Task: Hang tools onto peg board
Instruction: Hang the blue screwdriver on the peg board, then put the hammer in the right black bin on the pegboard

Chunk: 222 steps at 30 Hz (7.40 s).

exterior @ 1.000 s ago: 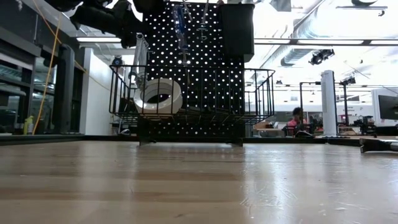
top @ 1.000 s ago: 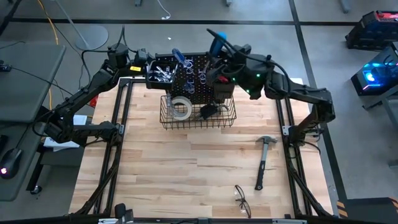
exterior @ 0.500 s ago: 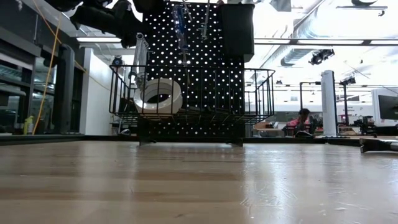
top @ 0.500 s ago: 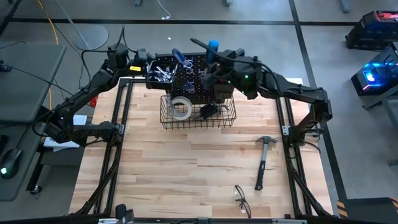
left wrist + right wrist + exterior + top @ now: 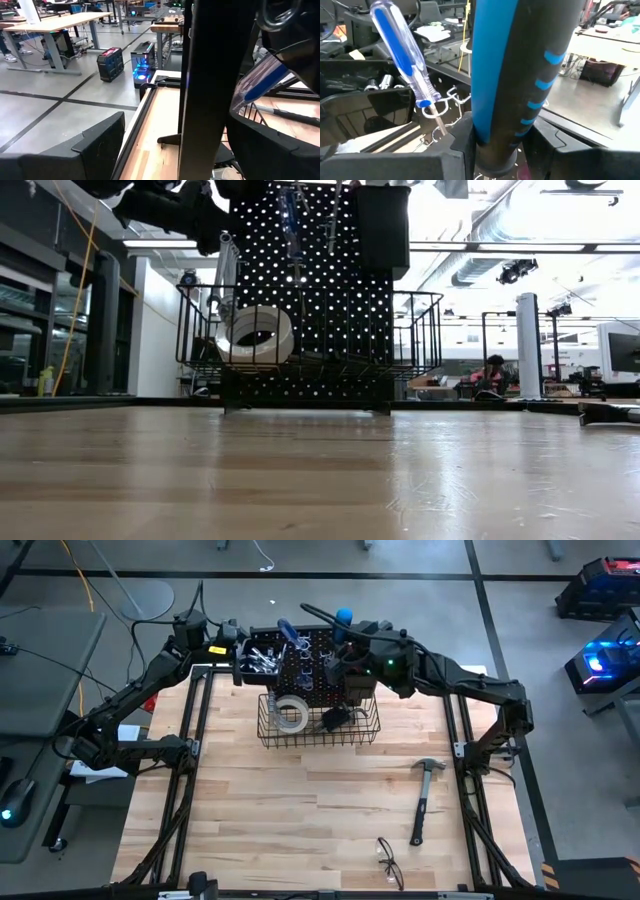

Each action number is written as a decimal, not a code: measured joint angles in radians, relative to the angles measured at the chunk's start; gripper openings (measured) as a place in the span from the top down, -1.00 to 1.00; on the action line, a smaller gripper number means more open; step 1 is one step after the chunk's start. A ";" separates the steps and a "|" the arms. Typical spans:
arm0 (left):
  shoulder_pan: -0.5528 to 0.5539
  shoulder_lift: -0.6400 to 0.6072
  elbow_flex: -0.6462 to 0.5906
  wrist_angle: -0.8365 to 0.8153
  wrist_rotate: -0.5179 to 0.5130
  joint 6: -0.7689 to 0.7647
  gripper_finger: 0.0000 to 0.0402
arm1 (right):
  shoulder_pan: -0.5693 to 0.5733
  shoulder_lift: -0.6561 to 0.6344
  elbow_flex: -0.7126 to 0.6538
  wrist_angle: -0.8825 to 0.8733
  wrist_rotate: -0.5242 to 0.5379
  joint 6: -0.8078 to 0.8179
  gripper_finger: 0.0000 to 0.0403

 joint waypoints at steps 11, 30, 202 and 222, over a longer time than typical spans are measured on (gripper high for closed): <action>0.000 0.000 0.000 0.000 0.002 0.002 -0.61 | -0.001 0.000 0.000 0.003 -0.023 -0.008 0.11; 0.000 0.001 0.000 -0.018 0.001 0.018 -0.61 | -0.032 0.000 0.002 0.139 -0.004 -0.134 -0.19; 0.001 0.000 0.000 -0.016 -0.086 0.051 -0.61 | -0.008 -0.106 0.116 -0.263 0.183 0.180 0.72; 0.001 0.000 0.000 -0.015 -0.087 0.045 -0.61 | -0.012 -0.053 0.114 -0.334 0.143 0.242 0.04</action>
